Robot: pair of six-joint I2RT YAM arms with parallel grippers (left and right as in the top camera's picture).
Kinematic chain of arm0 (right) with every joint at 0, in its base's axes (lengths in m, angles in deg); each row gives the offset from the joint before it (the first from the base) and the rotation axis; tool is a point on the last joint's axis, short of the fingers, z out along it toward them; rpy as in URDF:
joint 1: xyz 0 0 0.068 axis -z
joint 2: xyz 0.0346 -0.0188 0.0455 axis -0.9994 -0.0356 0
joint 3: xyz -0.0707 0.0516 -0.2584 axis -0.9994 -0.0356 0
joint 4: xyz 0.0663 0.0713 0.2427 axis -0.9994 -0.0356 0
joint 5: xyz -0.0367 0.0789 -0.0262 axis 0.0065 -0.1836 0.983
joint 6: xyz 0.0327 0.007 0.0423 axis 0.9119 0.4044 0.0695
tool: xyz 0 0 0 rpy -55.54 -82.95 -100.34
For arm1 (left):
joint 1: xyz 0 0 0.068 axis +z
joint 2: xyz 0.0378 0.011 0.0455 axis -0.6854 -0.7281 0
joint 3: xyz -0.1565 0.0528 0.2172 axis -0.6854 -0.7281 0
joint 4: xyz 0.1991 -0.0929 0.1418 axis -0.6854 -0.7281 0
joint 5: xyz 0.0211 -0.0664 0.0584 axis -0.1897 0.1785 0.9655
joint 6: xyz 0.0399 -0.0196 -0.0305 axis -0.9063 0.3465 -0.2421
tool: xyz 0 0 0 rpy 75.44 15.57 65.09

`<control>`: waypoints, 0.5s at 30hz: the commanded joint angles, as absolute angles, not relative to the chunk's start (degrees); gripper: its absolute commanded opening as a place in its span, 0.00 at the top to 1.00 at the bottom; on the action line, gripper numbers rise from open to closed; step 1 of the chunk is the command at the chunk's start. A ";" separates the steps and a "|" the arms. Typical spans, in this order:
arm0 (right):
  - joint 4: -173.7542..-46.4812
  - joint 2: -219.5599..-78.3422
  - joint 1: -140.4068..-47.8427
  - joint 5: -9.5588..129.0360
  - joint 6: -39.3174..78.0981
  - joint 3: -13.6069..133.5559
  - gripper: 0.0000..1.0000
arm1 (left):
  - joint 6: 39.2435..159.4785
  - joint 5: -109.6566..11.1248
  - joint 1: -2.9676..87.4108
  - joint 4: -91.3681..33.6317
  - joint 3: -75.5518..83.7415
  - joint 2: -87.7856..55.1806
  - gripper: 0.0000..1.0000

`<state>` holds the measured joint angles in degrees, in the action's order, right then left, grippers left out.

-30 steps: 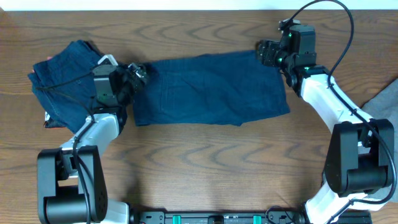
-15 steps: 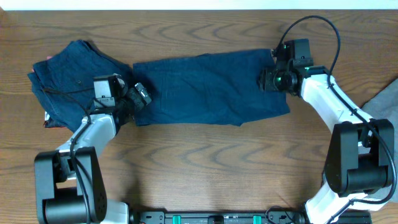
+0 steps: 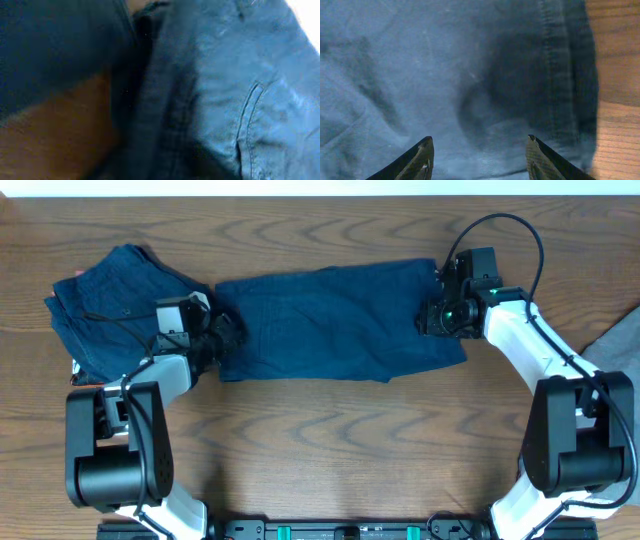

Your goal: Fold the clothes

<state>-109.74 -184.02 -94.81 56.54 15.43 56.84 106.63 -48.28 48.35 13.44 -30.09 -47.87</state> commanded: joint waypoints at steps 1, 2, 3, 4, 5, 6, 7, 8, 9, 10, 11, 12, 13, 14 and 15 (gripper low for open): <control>-109.91 -180.94 -95.97 55.71 14.30 57.14 0.46 | 106.19 -53.09 47.70 12.28 -31.34 -49.89 0.94; -109.91 -180.61 -96.19 55.05 13.51 57.32 0.48 | 106.19 -53.88 47.70 12.26 -31.34 -49.73 0.94; -109.93 -180.37 -96.37 54.22 12.81 57.41 0.52 | 106.19 -54.77 47.74 12.10 -31.34 -49.38 0.94; -109.95 -180.11 -96.54 52.65 11.61 57.45 0.55 | 106.19 -55.56 47.76 11.69 -31.27 -48.86 0.94; -109.95 -180.02 -96.67 50.61 10.19 57.43 0.59 | 106.17 -56.24 47.76 10.97 -31.23 -47.98 0.94; -109.98 -180.00 -96.87 47.09 8.13 57.45 0.67 | 106.15 -56.74 47.76 9.81 -31.14 -46.76 0.94; -109.98 -180.00 -97.02 45.06 7.26 57.45 0.76 | 105.75 -57.07 47.76 8.26 -31.01 -45.38 0.94; -110.02 -180.04 -97.28 43.05 6.49 57.43 0.84 | 105.14 -57.27 47.76 5.85 -30.77 -43.59 0.94; -110.39 -180.06 -97.76 41.83 6.04 57.43 0.90 | 104.64 -57.24 47.76 2.68 -30.40 -41.16 0.94; -110.87 -180.06 -98.22 41.80 6.01 57.43 0.91 | 104.14 -57.24 47.74 0.06 -30.05 -38.91 0.94; -111.51 -180.06 -98.90 41.83 5.99 57.43 0.93 | 103.63 -57.22 47.74 -3.02 -29.63 -36.09 0.94; -112.03 -180.09 -99.58 41.83 5.66 57.43 0.94 | 103.59 -57.22 47.74 -5.91 -29.22 -33.17 0.94; -112.38 -180.22 -100.36 41.83 5.36 57.38 0.94 | 103.59 -57.18 47.74 -7.92 -28.95 -30.72 0.94; -112.62 -180.48 -101.33 41.83 5.14 57.30 0.94 | 103.61 -57.18 47.74 -9.64 -28.78 -27.81 0.94; -112.80 -180.65 -102.42 41.83 5.18 57.23 0.94 | 103.63 -57.09 47.74 -10.93 -28.71 -24.97 0.94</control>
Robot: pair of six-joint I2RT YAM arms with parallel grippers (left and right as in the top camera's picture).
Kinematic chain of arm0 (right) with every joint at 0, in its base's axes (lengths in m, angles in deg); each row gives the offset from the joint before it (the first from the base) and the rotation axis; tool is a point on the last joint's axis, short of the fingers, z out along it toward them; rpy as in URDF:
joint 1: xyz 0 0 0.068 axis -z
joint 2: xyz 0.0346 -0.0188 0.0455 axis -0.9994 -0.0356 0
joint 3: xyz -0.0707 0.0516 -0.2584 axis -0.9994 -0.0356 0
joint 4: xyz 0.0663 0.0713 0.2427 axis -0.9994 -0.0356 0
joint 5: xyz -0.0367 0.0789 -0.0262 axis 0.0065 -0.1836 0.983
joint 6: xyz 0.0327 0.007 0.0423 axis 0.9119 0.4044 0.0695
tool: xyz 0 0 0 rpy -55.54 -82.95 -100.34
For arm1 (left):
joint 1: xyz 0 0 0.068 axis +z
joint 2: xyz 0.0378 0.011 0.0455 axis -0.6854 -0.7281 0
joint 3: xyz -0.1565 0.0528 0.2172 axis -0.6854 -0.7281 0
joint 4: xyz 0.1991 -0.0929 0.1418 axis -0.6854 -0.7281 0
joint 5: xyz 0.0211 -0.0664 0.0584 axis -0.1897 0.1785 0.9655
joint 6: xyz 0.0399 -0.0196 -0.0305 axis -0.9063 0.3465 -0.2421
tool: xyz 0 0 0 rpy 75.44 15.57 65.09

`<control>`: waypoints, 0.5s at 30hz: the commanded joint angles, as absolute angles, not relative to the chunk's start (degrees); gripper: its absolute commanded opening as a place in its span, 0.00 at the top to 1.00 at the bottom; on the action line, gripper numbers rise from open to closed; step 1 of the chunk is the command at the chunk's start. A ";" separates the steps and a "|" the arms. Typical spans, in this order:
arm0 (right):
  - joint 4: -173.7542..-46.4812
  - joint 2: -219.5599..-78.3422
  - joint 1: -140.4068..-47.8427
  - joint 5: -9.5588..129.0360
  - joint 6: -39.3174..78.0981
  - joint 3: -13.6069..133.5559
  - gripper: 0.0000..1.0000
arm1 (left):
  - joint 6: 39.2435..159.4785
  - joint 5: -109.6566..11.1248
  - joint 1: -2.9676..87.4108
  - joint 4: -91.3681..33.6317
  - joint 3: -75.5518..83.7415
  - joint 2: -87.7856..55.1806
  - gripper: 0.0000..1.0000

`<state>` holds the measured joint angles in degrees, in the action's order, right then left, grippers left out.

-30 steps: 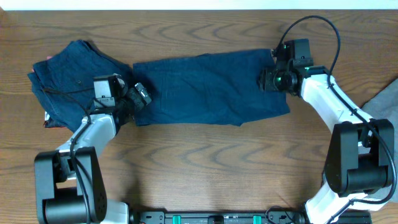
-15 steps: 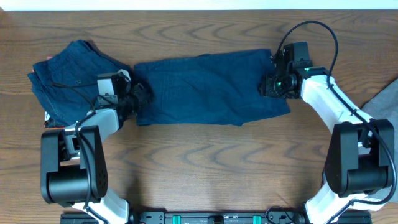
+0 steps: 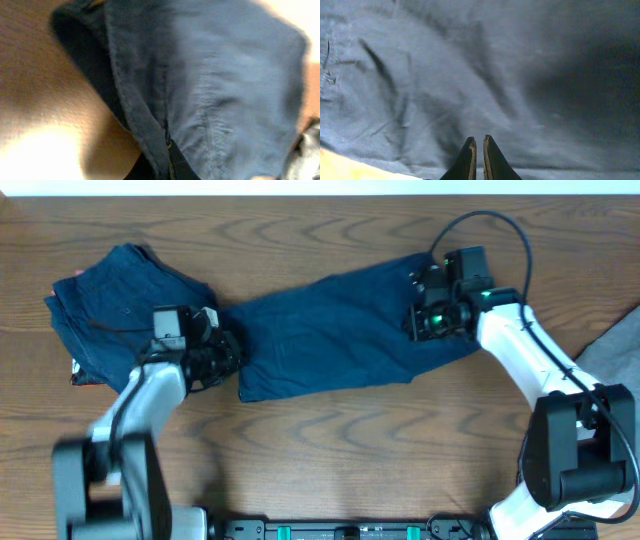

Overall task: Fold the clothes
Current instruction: 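Grasp the right end with the right gripper and fold it toward the left gripper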

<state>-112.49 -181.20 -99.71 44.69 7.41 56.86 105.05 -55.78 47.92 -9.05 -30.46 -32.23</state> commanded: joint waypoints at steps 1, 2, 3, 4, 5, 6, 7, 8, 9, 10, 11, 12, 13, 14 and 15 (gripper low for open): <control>-112.93 -181.11 -103.58 41.83 5.18 57.17 0.95 | 103.63 -57.05 47.74 -11.81 -28.71 -22.76 0.94; -113.17 -181.40 -104.67 41.78 5.18 57.12 0.95 | 103.63 -57.05 47.74 -12.42 -28.71 -20.66 0.94; -113.36 -181.88 -105.92 41.76 5.21 57.06 0.96 | 103.66 -57.05 47.74 -12.86 -28.71 -18.78 0.94; -113.45 -182.49 -107.73 41.30 5.21 56.93 0.96 | 103.83 -57.05 47.72 -13.30 -28.71 -16.55 0.94; -113.39 -183.04 -109.17 41.15 5.21 56.75 0.96 | 103.90 -57.05 47.70 -13.49 -28.71 -15.18 0.94; -113.30 -183.71 -110.94 41.17 5.21 56.58 0.96 | 104.18 -57.07 47.70 -13.56 -28.71 -13.97 0.94; -113.28 -184.50 -112.54 41.24 5.21 56.53 0.96 | 105.01 -57.07 47.70 -13.64 -28.71 -12.75 0.94; -113.08 -185.57 -114.44 41.24 5.21 56.51 0.97 | 105.86 -57.07 47.70 -13.62 -28.69 -11.85 0.94; -112.55 -186.99 -116.41 41.19 5.36 56.51 0.97 | 106.69 -57.11 47.70 -13.67 -28.62 -10.85 0.94; -111.75 -188.37 -118.27 41.21 5.95 56.53 0.98 | 107.24 -57.35 47.70 -13.67 -28.54 -10.13 0.94; -110.78 -189.79 -119.95 41.24 6.30 56.51 0.99 | 107.79 -57.77 47.70 -13.67 -28.43 -9.52 0.94; -109.67 -191.12 -121.44 41.21 7.13 56.53 0.99 | 107.83 -58.62 47.70 -13.64 -28.23 -9.04 0.94; -108.25 -192.68 -123.07 41.19 8.40 56.51 0.99 | 107.83 -59.04 47.70 -13.71 -27.93 -8.69 0.94; -106.83 -193.97 -124.41 41.19 9.51 56.53 0.99 | 107.83 -59.45 47.70 -13.69 -27.60 -8.42 0.94; -104.95 -195.36 -125.89 41.17 10.89 56.53 0.99 | 107.92 -59.67 47.70 -13.71 -27.14 -8.18 0.94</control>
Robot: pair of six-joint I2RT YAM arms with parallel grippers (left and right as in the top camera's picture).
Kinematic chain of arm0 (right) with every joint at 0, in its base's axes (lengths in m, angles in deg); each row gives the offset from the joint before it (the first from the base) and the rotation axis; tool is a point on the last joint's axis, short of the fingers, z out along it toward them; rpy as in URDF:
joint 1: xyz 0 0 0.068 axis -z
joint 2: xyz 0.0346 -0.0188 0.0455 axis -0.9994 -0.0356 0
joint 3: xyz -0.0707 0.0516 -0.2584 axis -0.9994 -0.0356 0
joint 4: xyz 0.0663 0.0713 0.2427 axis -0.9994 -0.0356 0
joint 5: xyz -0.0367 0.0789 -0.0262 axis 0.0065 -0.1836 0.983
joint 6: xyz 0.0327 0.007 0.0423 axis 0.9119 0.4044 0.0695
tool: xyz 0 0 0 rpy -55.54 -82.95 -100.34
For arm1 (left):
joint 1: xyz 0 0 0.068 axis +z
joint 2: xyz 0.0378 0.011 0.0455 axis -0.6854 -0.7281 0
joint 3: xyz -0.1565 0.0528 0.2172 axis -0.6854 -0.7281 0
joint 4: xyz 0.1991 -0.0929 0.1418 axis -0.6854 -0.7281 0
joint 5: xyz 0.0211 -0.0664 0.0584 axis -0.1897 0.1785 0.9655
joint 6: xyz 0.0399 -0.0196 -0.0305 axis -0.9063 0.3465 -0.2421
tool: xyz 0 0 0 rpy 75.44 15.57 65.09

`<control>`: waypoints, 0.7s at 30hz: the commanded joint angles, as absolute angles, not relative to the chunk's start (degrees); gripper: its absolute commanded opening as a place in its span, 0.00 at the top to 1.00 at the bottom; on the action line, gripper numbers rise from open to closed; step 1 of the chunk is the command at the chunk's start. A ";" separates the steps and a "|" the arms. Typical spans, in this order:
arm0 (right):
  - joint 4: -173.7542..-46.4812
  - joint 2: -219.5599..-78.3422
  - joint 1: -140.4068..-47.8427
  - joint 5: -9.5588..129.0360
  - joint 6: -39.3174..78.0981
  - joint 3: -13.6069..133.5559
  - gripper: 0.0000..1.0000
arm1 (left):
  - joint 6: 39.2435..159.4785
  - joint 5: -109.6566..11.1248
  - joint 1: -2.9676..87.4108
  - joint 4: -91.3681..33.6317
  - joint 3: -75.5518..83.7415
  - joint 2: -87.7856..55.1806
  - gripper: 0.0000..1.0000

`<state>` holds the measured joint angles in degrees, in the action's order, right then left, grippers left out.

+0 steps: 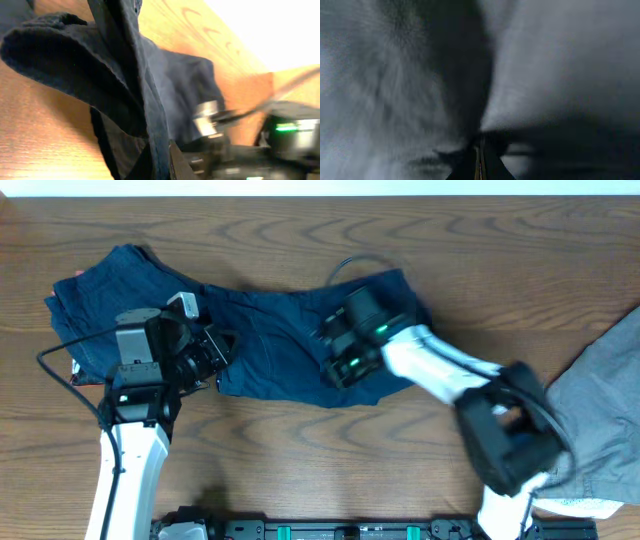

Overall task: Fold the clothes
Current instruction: 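Grasp the right end with the right gripper and fold it toward the left gripper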

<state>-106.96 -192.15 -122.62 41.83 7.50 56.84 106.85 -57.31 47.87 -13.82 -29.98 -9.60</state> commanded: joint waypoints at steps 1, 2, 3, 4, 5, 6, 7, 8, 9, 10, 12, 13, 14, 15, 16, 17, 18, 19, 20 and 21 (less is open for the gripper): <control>-103.07 -196.46 -127.18 41.17 11.98 56.53 0.99 | 107.98 -59.78 47.70 -13.71 -26.68 -8.14 0.94; -101.08 -197.44 -128.41 41.17 12.72 56.53 0.99 | 108.03 -60.28 47.70 -13.69 -26.22 -8.14 0.94; -99.09 -198.21 -129.57 41.17 13.49 56.53 0.99 | 108.27 -60.78 47.70 -13.69 -25.81 -8.14 0.94; -97.17 -198.71 -130.70 41.24 14.12 56.53 0.98 | 108.73 -61.57 47.70 -13.71 -25.37 -8.14 0.94; -95.64 -198.95 -131.47 41.54 14.73 56.53 0.96 | 108.97 -61.94 47.70 -13.69 -25.11 -8.14 0.94; -94.26 -198.95 -132.10 42.07 14.98 56.55 0.94 | 109.08 -61.94 47.70 -13.69 -25.02 -8.14 0.94; -93.45 -198.66 -132.43 42.59 15.48 56.62 0.93 | 109.05 -61.94 47.70 -13.71 -25.02 -8.14 0.94; -93.19 -198.07 -132.52 43.29 16.20 56.90 0.91 | 109.05 -61.96 47.70 -13.91 -25.02 -8.25 0.94; -93.47 -197.38 -132.39 43.84 16.18 57.25 0.85 | 109.05 -61.96 47.70 -14.15 -25.02 -8.27 0.94; -94.28 -196.24 -131.84 44.80 16.16 57.65 0.82 | 109.05 -61.96 47.70 -14.41 -25.02 -8.27 0.94; -96.93 -192.81 -129.83 47.07 16.16 58.28 0.79 | 109.03 -61.96 47.70 -15.22 -25.02 -8.27 0.94; -98.22 -190.91 -128.56 48.14 16.16 58.39 0.78 | 109.03 -61.94 47.70 -15.48 -25.02 -8.27 0.94; -99.53 -188.83 -127.16 49.21 16.16 58.39 0.78 | 109.03 -61.94 47.70 -15.61 -25.02 -8.27 0.94; -101.23 -186.49 -125.30 50.57 16.16 58.39 0.78 | 109.03 -61.94 47.70 -15.63 -25.02 -8.27 0.94; -103.27 -184.09 -123.23 51.97 16.09 58.39 0.77 | 109.03 -61.94 47.70 -15.61 -25.02 -8.27 0.94; -105.21 -182.38 -121.37 53.17 15.65 58.39 0.78 | 109.03 -61.94 47.70 -15.61 -25.02 -8.27 0.94; -107.53 -180.65 -119.38 54.44 15.11 58.39 0.78 | 109.03 -61.94 47.70 -15.61 -25.04 -8.27 0.94; -109.82 -179.65 -117.50 55.66 14.28 58.39 0.78 | 109.03 -61.94 47.70 -15.61 -25.02 -8.27 0.94; -112.51 -178.80 -115.47 56.97 13.47 58.37 0.79 | 109.03 -61.94 47.67 -15.61 -25.02 -8.27 0.94; -115.35 -178.60 -113.15 57.87 12.51 58.37 0.81 | 109.03 -61.94 47.67 -15.61 -25.02 -8.27 0.94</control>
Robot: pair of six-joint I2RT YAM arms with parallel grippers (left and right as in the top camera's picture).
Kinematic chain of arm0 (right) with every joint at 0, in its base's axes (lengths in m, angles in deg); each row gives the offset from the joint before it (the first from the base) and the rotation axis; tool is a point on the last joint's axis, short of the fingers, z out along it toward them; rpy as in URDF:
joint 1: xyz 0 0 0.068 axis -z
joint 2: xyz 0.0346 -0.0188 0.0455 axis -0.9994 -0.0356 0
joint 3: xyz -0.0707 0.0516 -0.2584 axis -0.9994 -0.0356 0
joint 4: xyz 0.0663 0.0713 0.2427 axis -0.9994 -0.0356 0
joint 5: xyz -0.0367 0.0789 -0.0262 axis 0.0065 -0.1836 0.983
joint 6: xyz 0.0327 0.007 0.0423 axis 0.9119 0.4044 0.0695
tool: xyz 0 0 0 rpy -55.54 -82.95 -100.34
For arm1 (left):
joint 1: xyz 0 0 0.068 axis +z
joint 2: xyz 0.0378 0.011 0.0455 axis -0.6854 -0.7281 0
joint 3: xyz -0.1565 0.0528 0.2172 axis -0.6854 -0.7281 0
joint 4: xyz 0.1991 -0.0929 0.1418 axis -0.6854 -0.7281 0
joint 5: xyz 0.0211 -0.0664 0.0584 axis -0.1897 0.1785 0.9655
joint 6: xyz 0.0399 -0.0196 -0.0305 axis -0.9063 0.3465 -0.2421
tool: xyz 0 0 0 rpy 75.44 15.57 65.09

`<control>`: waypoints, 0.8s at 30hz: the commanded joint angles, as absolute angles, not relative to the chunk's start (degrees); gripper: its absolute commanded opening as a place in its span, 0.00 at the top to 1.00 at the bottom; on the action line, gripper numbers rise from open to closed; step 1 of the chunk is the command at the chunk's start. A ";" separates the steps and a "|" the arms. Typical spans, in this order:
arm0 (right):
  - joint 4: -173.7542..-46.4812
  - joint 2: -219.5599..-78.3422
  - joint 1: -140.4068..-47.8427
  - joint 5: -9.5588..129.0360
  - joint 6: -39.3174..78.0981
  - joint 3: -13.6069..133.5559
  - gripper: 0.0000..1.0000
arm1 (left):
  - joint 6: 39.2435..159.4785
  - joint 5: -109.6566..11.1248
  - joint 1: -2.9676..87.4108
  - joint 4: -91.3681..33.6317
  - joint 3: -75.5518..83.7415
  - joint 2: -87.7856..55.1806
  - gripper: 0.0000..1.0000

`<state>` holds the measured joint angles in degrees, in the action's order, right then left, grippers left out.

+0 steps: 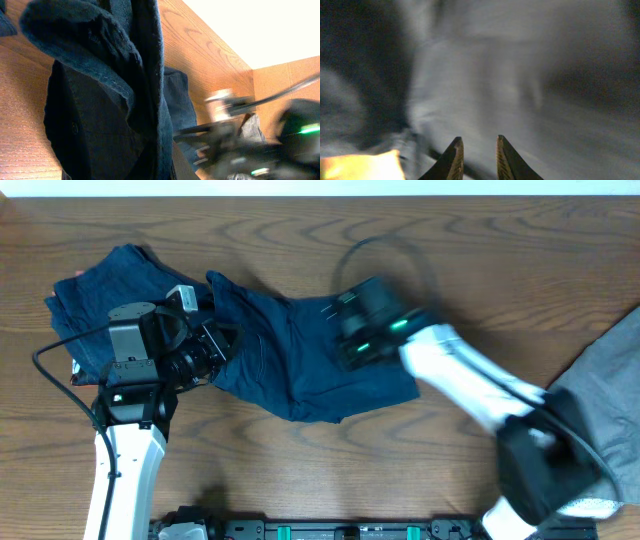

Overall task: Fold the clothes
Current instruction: 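Grasp the right end with the right gripper and fold it toward the left gripper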

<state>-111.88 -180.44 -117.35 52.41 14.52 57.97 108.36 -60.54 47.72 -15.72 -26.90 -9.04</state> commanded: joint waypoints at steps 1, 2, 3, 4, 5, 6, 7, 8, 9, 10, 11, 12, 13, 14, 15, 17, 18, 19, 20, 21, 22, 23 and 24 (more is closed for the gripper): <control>-117.25 -178.62 -111.58 57.91 11.61 58.35 0.82 | 109.03 -61.94 47.50 -15.59 -25.02 -8.29 0.94; -118.67 -178.99 -110.16 57.91 10.91 58.11 0.83 | 109.03 -61.94 47.19 -15.57 -25.02 -8.31 0.94; -119.99 -179.50 -108.63 57.91 10.30 57.58 0.84 | 109.03 -61.92 46.71 -15.48 -25.02 -8.36 0.94; -120.49 -180.26 -107.42 57.89 10.08 56.86 0.84 | 109.03 -61.88 45.66 -15.22 -25.02 -8.60 0.94; -120.49 -180.72 -106.92 57.83 10.08 56.34 0.85 | 109.05 -61.68 44.88 -15.15 -25.04 -8.77 0.94; -120.31 -181.27 -106.62 57.56 10.10 55.77 0.85 | 109.05 -61.18 43.76 -15.07 -25.02 -9.10 0.94; -119.77 -182.16 -106.57 57.04 10.10 55.05 0.85 | 109.05 -60.65 42.54 -14.98 -25.04 -9.45 0.94; -119.20 -182.88 -106.62 56.62 10.12 54.43 0.85 | 109.08 -60.09 41.16 -14.89 -25.04 -9.91 0.94; -118.37 -183.82 -106.90 56.12 10.12 53.69 0.85 | 109.05 -59.47 39.41 -14.72 -25.02 -10.50 0.94; -117.49 -184.72 -107.29 55.57 10.17 52.99 0.85 | 109.05 -59.08 37.88 -14.26 -25.02 -11.07 0.94; -116.62 -185.51 -107.73 55.18 10.30 52.42 0.86 | 109.08 -59.06 36.09 -13.34 -25.02 -11.88 0.94; -115.61 -186.42 -108.30 55.12 10.71 51.81 0.86 | 109.10 -59.06 34.54 -12.27 -25.02 -12.58 0.94; -115.00 -187.19 -108.74 55.14 11.26 51.42 0.86 | 109.10 -59.06 33.03 -11.11 -25.04 -13.30 0.94; -114.22 -188.06 -109.11 55.14 12.00 51.00 0.87 | 109.38 -58.95 31.28 -9.64 -25.02 -14.15 0.94; -113.65 -188.74 -109.44 55.12 12.46 50.72 0.87 | 110.48 -58.49 29.86 -8.42 -25.02 -14.87 0.94; -112.86 -189.97 -110.07 55.14 12.99 50.37 0.87 | 112.31 -58.05 27.04 -5.21 -25.02 -16.53 0.94; -112.86 -190.45 -110.35 55.16 13.03 50.35 0.87 | 112.95 -58.05 25.84 -3.42 -25.02 -17.32 0.94; -112.88 -190.80 -110.57 55.16 13.05 50.35 0.87 | 113.23 -58.03 24.79 -1.60 -25.02 -18.13 0.94; -112.95 -190.82 -110.77 55.14 13.23 50.35 0.87 | 113.69 -57.75 23.63 0.43 -25.02 -19.13 0.94; -112.90 -190.84 -111.01 55.14 13.40 50.19 0.87 | 114.82 -56.68 22.67 1.70 -25.02 -20.01 0.94; -112.90 -190.80 -111.29 55.14 13.40 50.15 0.87 | 116.42 -55.15 21.53 2.81 -25.02 -21.08 0.94; -112.90 -190.80 -111.51 55.14 13.42 50.17 0.87 | 117.08 -54.27 20.62 3.60 -25.04 -22.02 0.94; -112.90 -190.80 -111.64 55.14 13.42 50.17 0.87 | 117.25 -53.57 19.57 4.61 -25.02 -23.22 0.94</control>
